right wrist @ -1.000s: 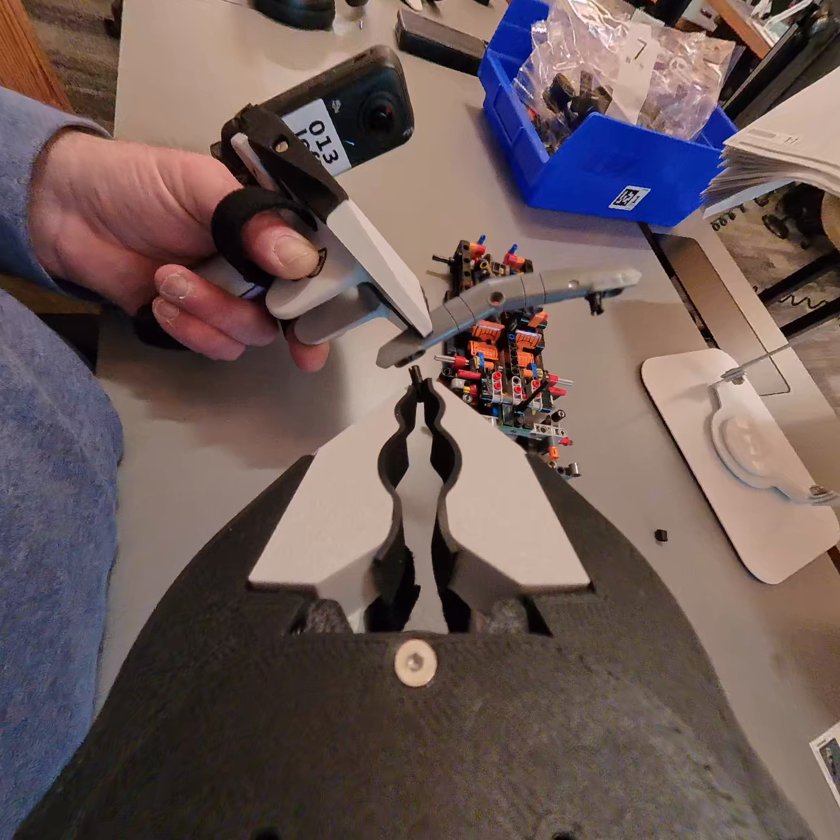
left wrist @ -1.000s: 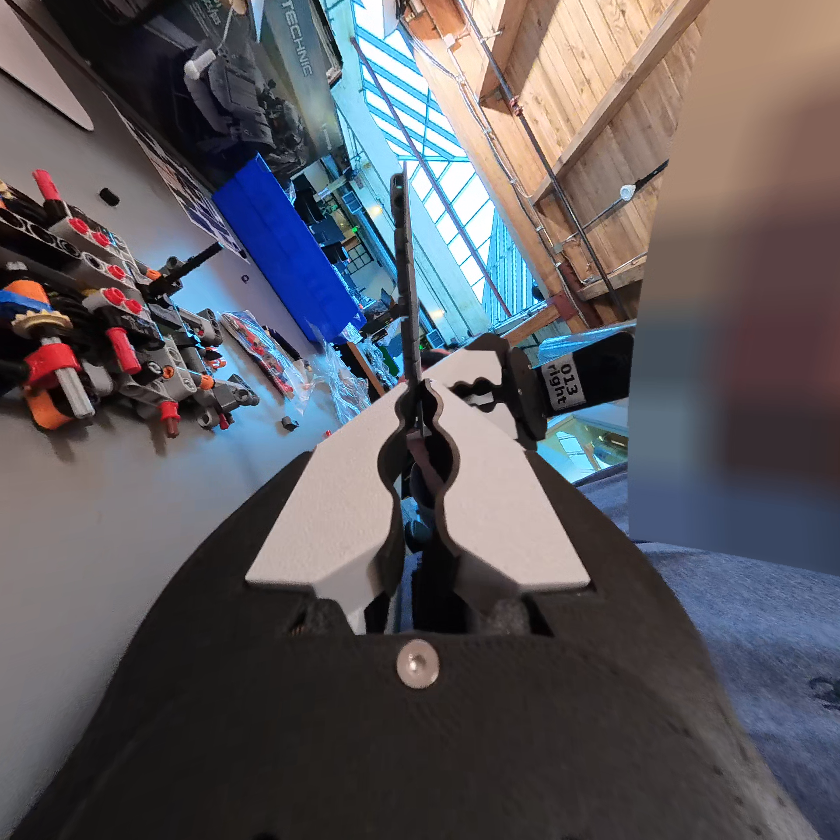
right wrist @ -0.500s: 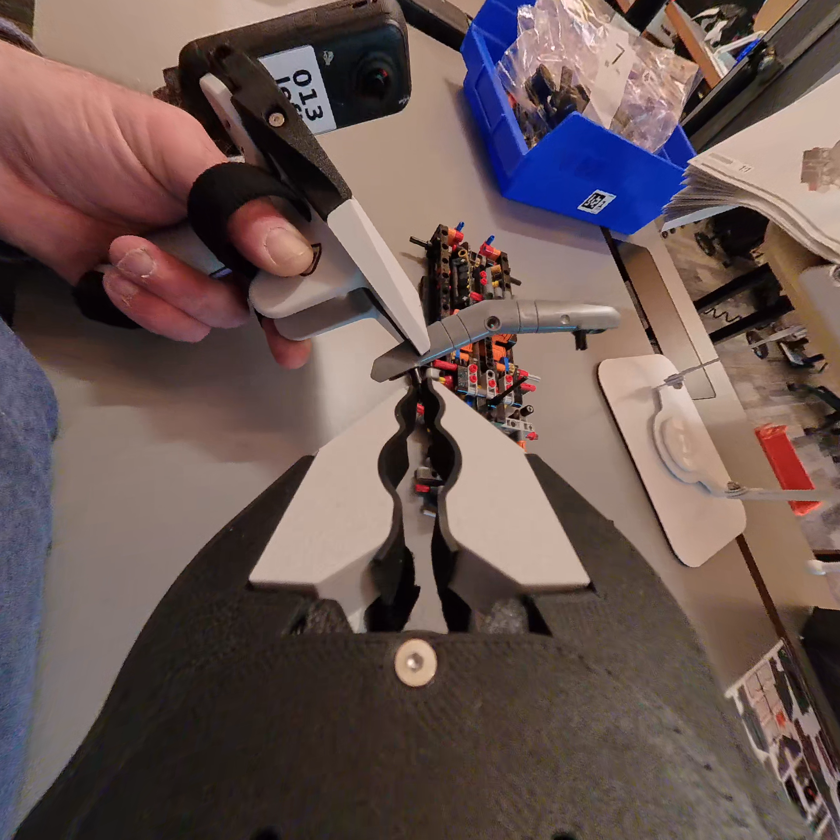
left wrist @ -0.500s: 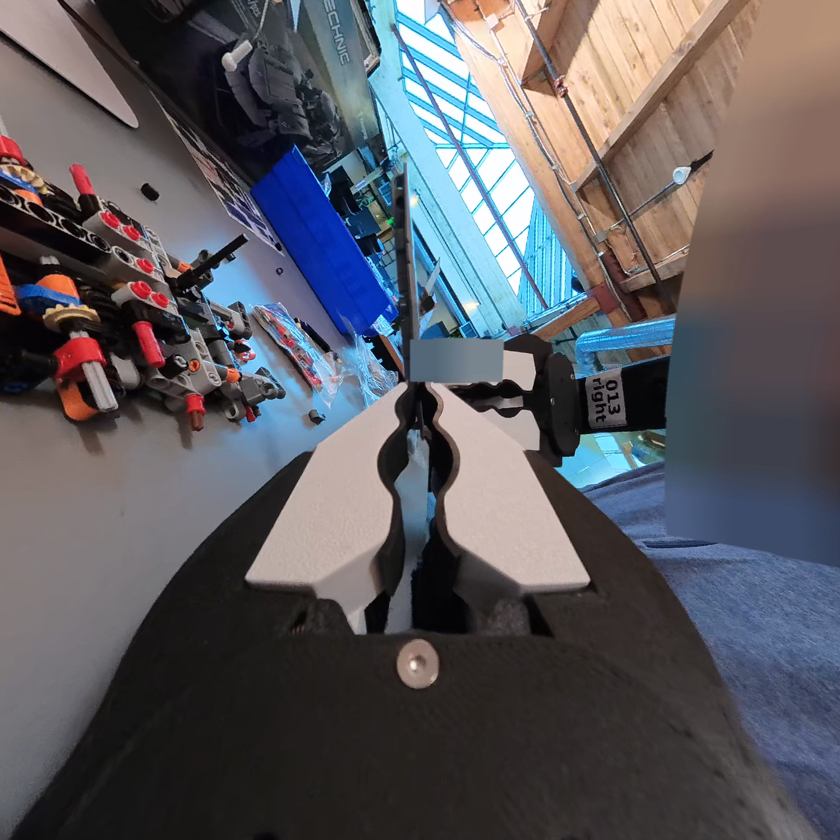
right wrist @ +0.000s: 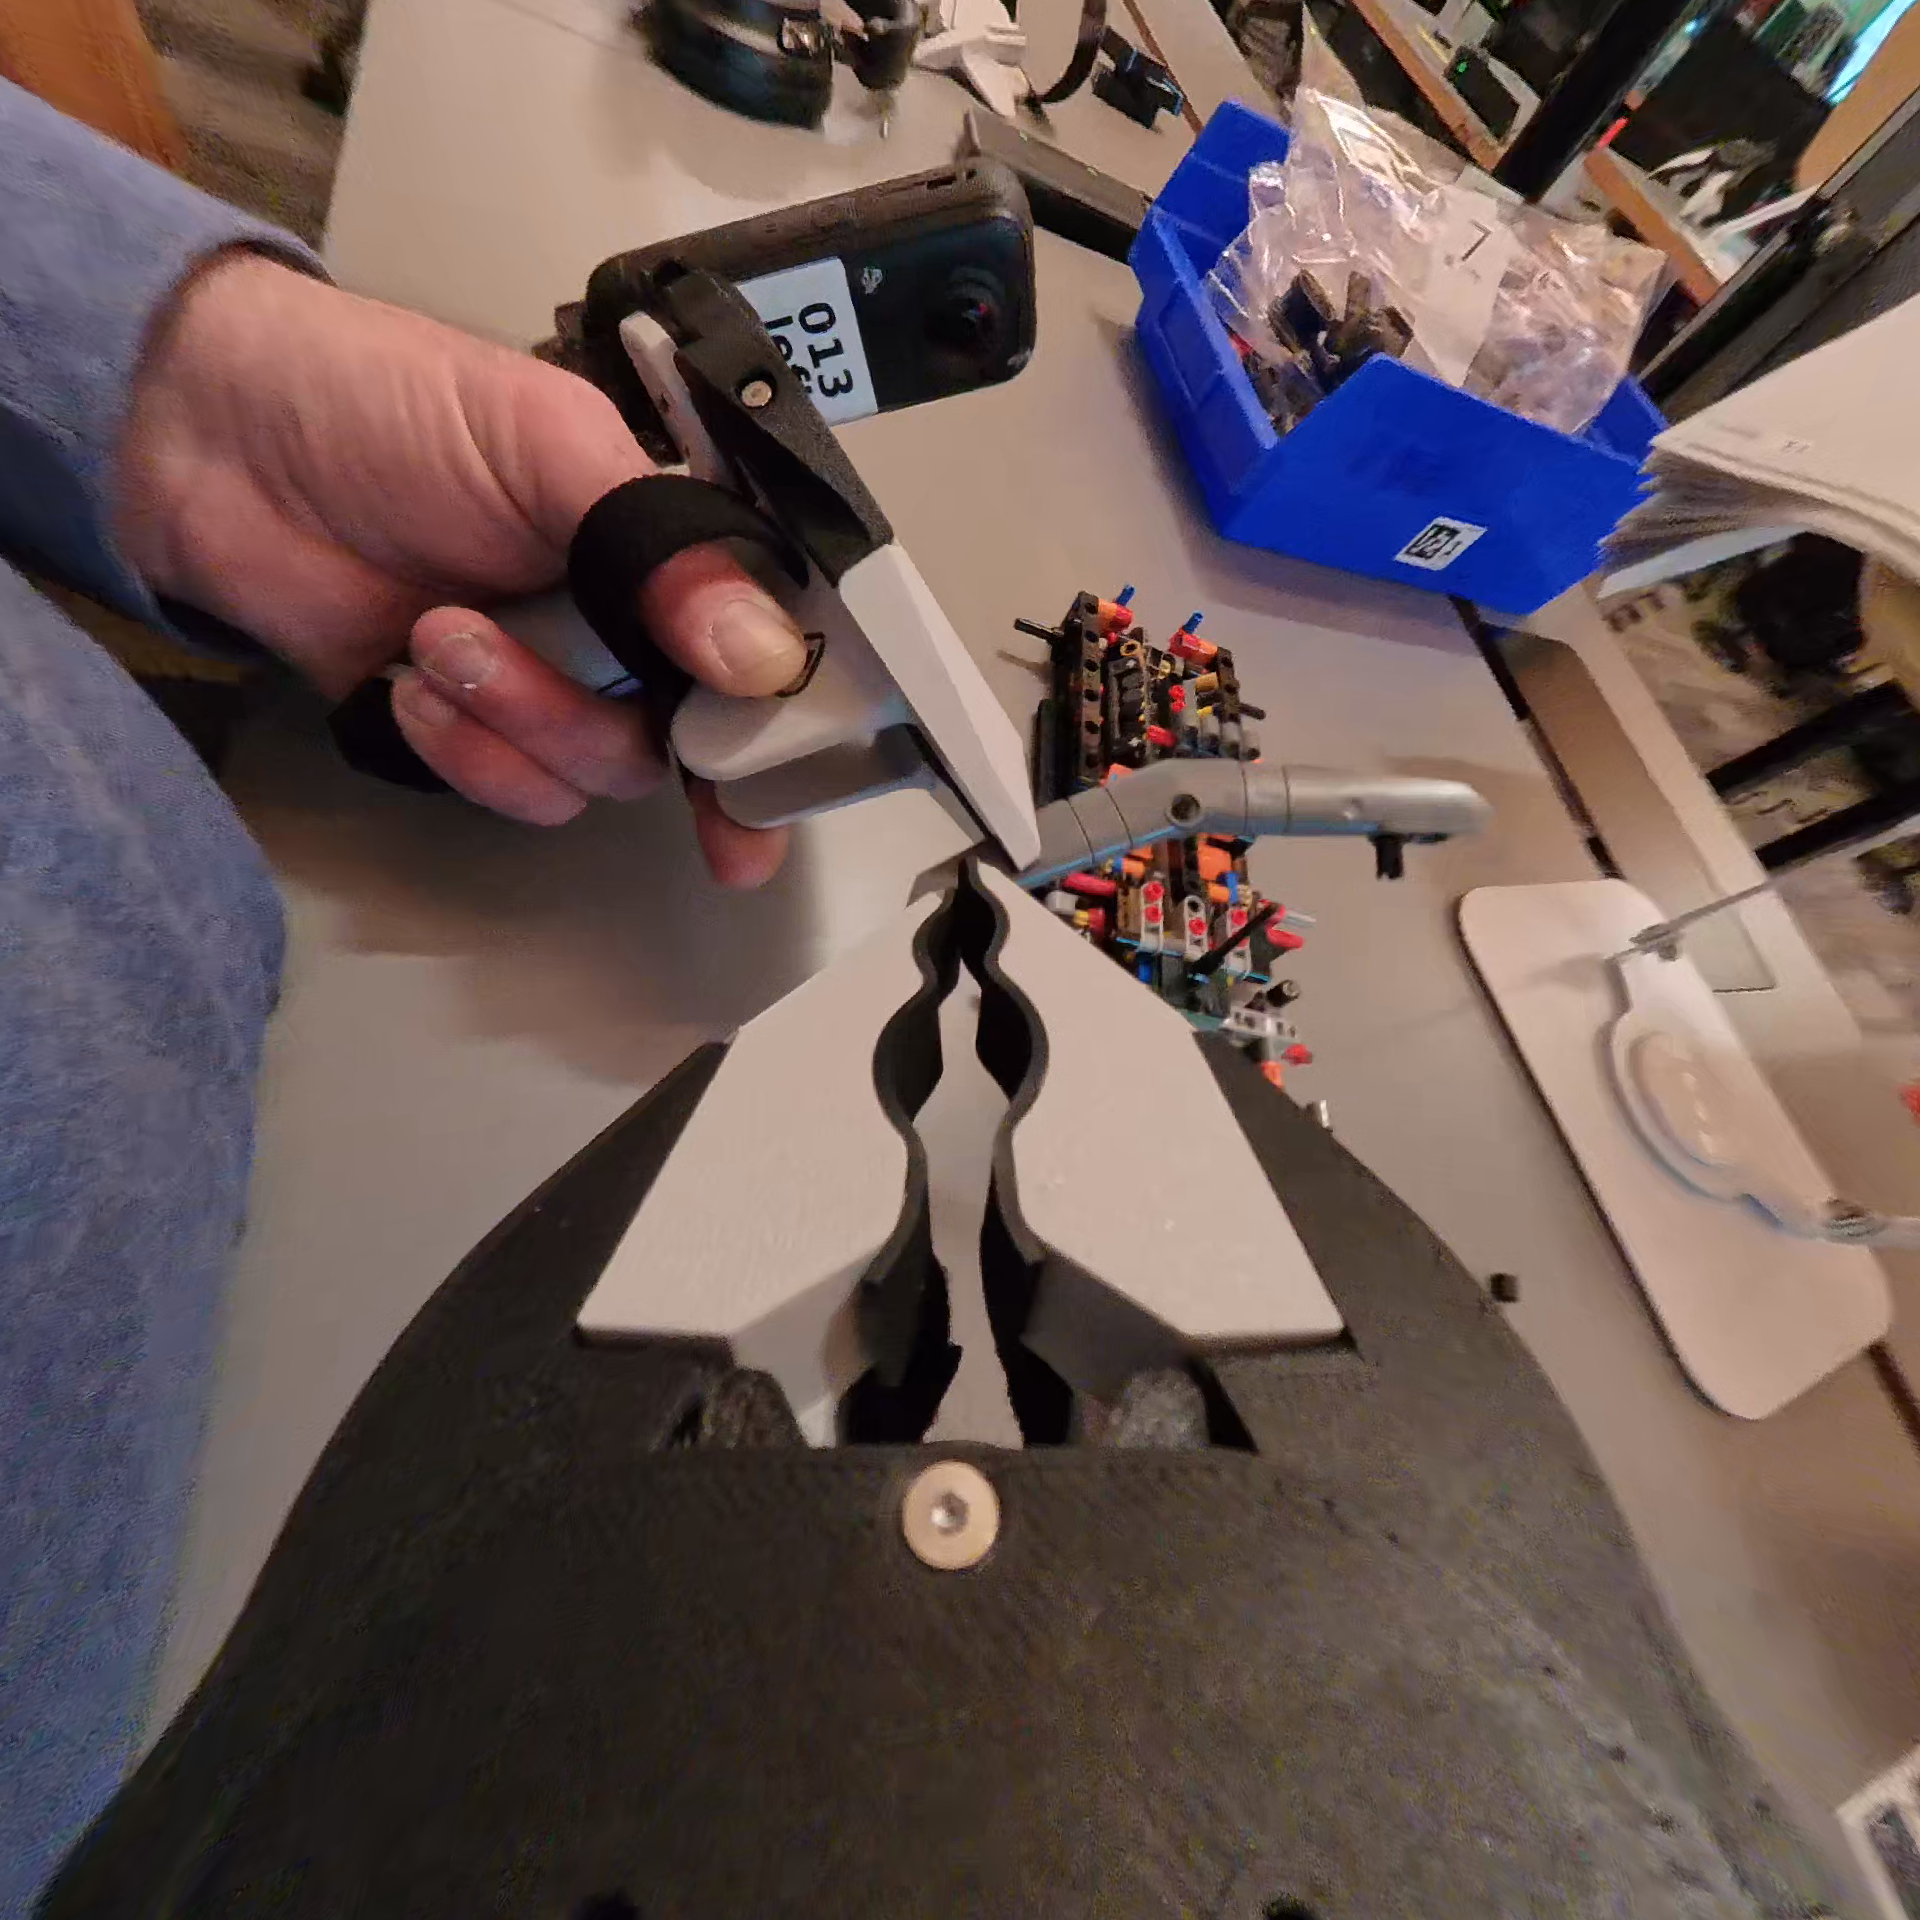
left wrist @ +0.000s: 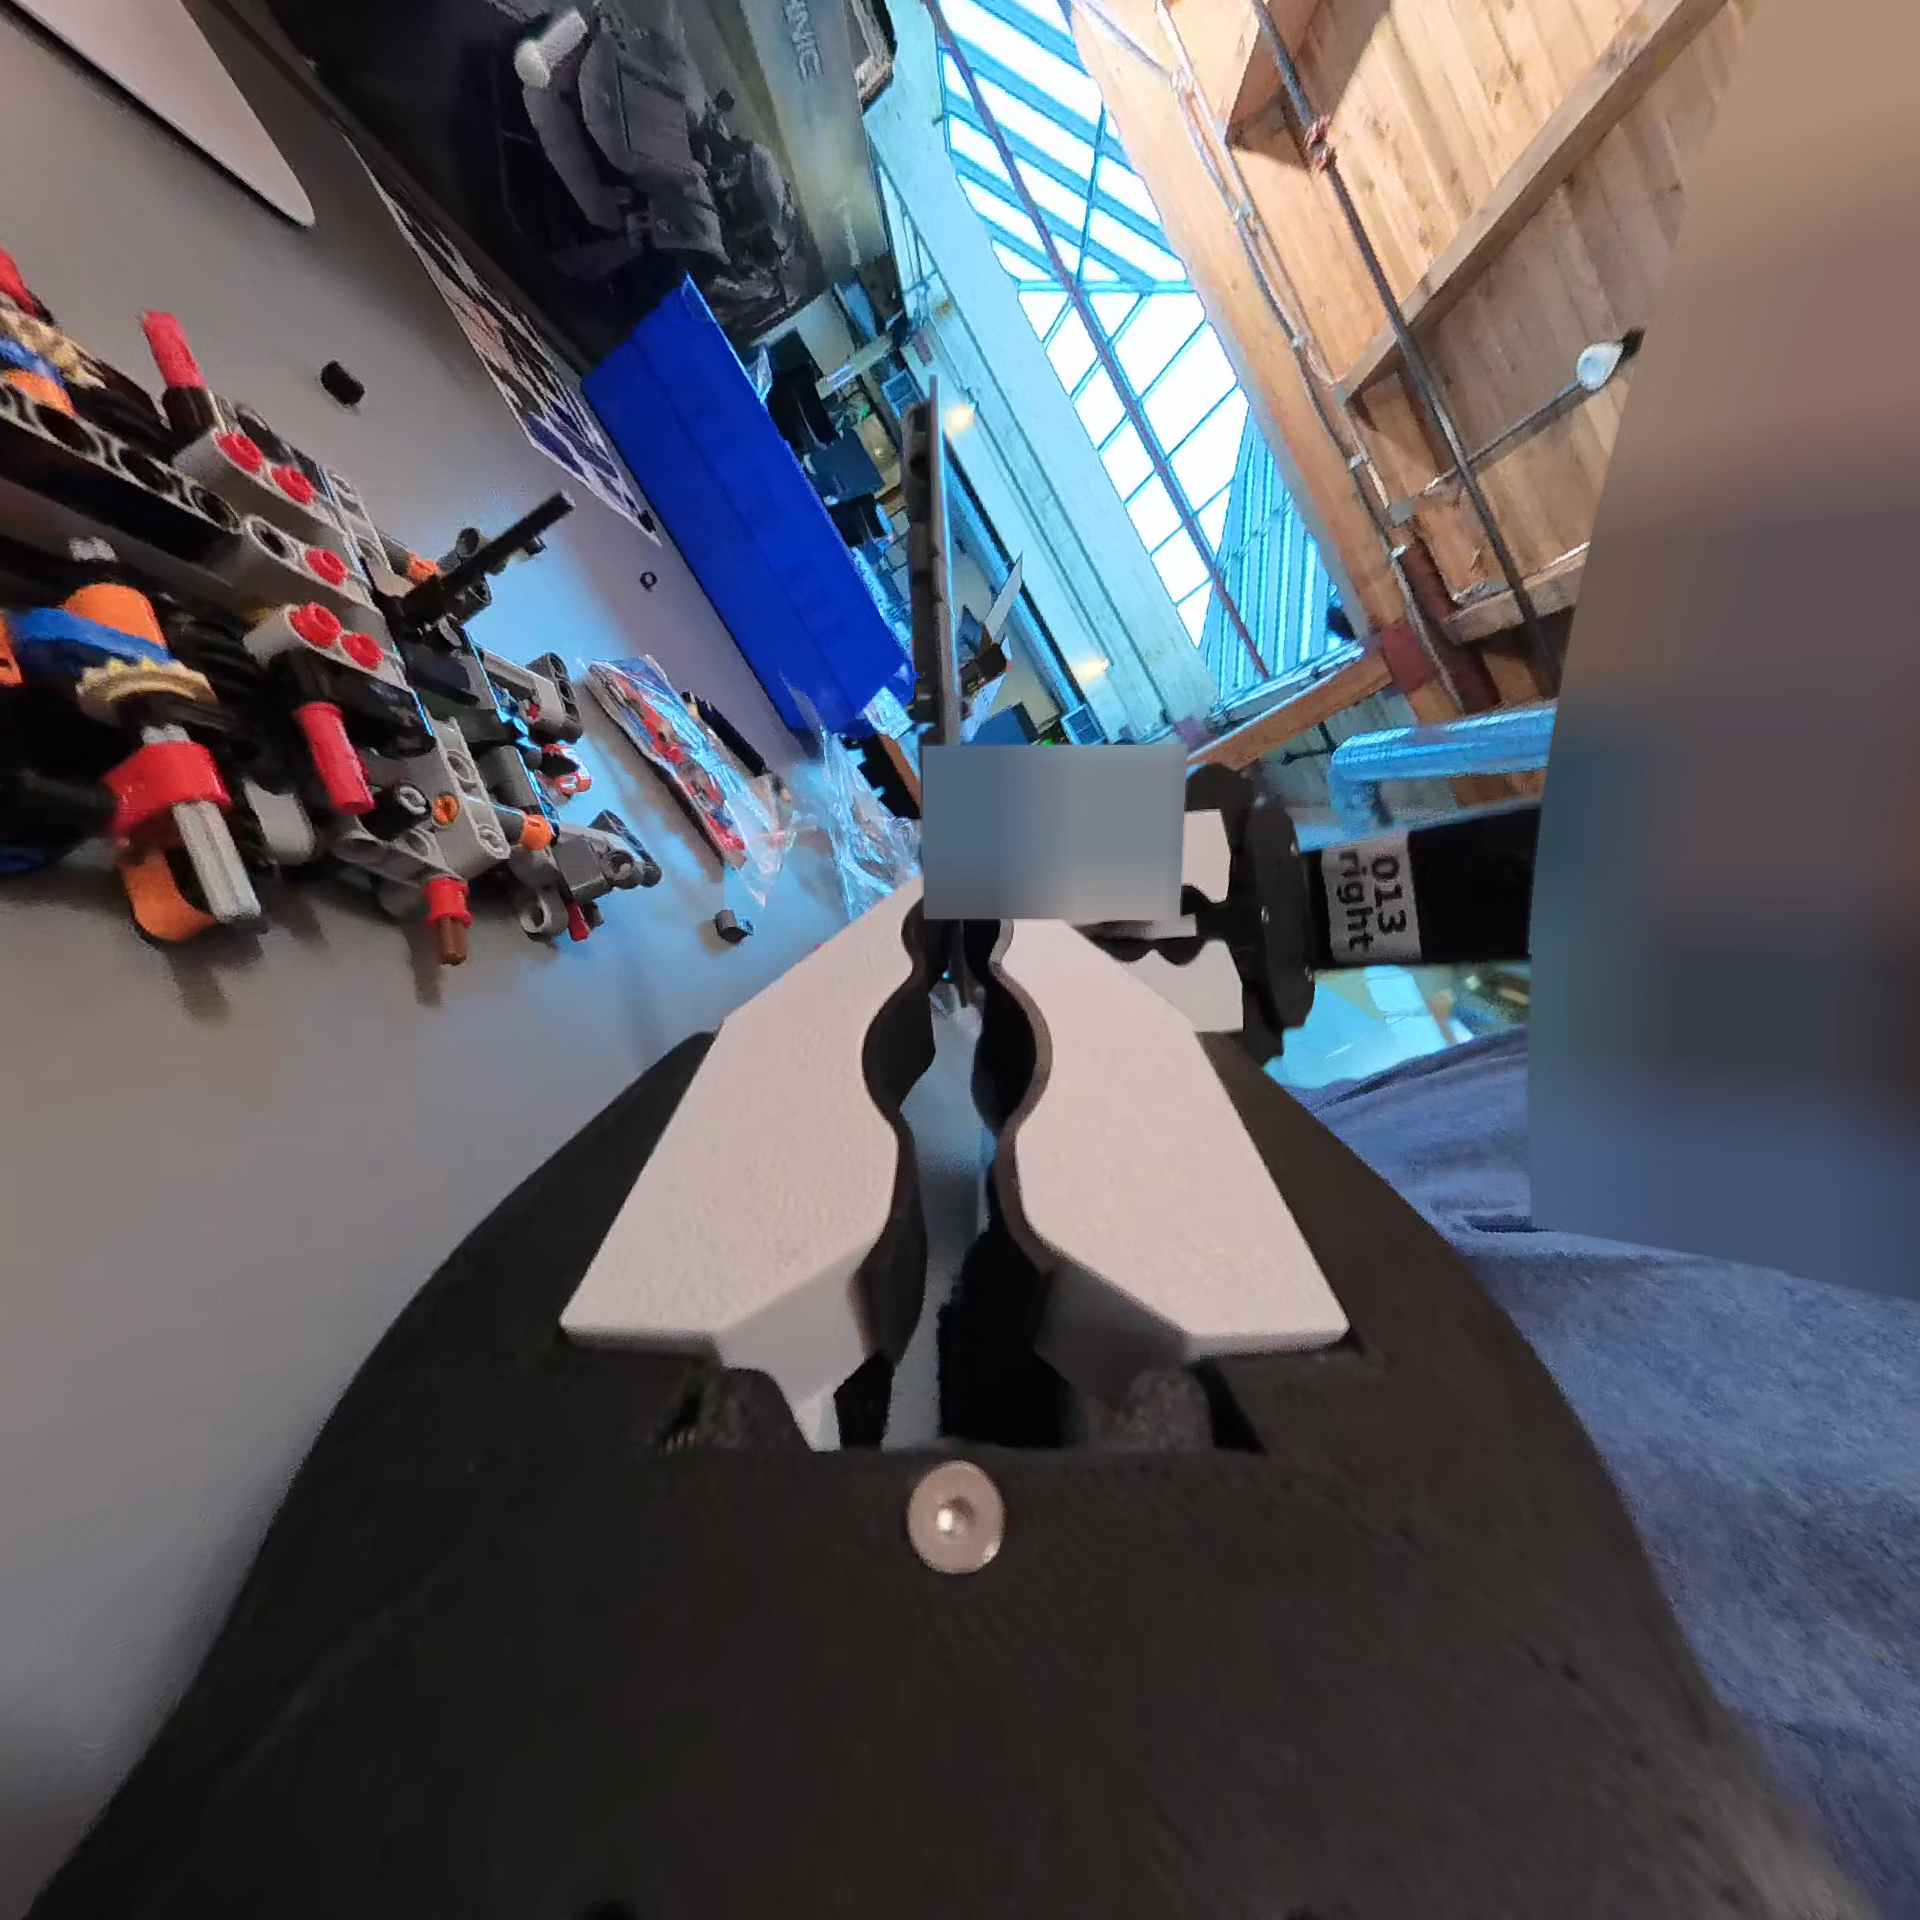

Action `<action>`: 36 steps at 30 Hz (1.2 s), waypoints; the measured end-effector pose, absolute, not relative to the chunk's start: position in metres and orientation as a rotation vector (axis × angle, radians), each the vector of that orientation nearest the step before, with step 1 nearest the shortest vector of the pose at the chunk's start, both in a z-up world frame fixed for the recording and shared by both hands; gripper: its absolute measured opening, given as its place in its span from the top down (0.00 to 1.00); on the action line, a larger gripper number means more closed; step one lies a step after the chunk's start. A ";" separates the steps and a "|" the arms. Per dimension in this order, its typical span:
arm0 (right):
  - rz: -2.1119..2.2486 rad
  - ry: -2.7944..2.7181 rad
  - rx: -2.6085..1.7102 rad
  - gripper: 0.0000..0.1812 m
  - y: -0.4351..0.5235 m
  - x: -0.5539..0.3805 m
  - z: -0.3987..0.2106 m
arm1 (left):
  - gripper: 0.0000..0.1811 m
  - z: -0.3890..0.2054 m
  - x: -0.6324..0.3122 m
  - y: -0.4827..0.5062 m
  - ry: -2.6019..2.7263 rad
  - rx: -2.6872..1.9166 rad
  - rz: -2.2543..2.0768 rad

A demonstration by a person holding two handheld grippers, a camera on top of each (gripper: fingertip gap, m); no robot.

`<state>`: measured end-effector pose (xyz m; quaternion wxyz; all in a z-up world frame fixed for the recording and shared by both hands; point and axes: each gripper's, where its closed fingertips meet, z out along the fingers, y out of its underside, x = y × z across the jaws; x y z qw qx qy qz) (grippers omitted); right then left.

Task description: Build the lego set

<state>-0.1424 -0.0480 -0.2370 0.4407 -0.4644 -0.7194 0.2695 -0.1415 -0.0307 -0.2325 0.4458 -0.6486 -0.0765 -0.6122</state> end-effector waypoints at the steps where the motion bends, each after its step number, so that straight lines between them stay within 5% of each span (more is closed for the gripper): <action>1: 0.707 -1.780 -1.177 1.00 -0.046 -0.139 -0.237 | 1.00 -0.234 -0.139 -0.032 -0.157 -1.633 -1.490; 11: 0.886 -1.739 -1.465 1.00 -0.028 -0.097 -0.262 | 1.00 -0.241 -0.151 -0.032 -0.180 -1.680 -1.428; 17: 0.937 -1.829 -1.623 0.84 -0.046 -0.102 -0.295 | 1.00 -0.253 -0.162 -0.038 -0.151 -1.783 -1.304; 36: 0.886 -1.891 -1.650 1.00 -0.066 -0.123 -0.329 | 1.00 -0.311 -0.146 -0.057 0.117 -2.279 -0.953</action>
